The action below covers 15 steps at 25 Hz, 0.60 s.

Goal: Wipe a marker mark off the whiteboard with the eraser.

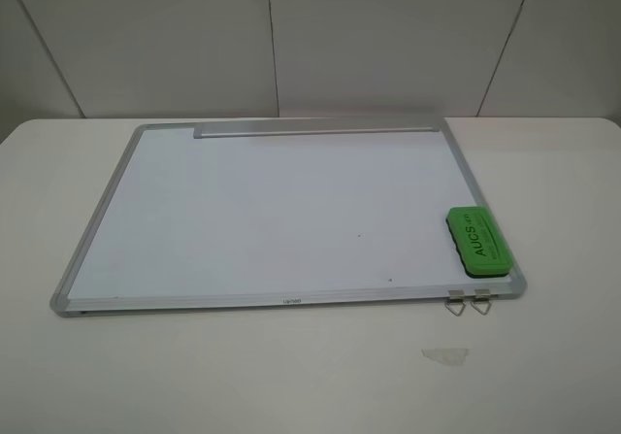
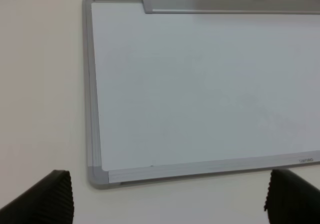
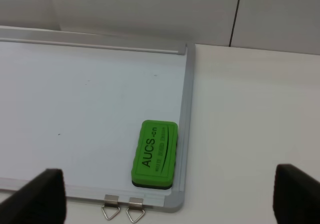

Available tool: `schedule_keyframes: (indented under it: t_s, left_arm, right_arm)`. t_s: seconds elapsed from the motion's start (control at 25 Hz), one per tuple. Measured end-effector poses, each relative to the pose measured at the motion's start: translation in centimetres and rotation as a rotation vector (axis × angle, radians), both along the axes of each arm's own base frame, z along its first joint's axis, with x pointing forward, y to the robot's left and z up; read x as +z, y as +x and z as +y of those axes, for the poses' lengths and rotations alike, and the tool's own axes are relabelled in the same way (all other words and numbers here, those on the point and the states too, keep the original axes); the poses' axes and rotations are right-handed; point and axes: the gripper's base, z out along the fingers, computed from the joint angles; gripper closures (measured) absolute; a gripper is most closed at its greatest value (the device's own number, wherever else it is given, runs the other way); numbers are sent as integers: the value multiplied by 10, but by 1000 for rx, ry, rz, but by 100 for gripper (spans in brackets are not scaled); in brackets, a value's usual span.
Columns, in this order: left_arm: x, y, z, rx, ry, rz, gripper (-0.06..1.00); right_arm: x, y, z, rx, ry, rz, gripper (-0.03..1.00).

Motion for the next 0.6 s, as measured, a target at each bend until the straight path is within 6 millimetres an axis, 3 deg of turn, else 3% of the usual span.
schedule_keyframes:
  t_s: [0.6]
  left_arm:
    - [0,0,0,0,0,0,16]
  right_arm:
    - [0,0,0,0,0,0,14]
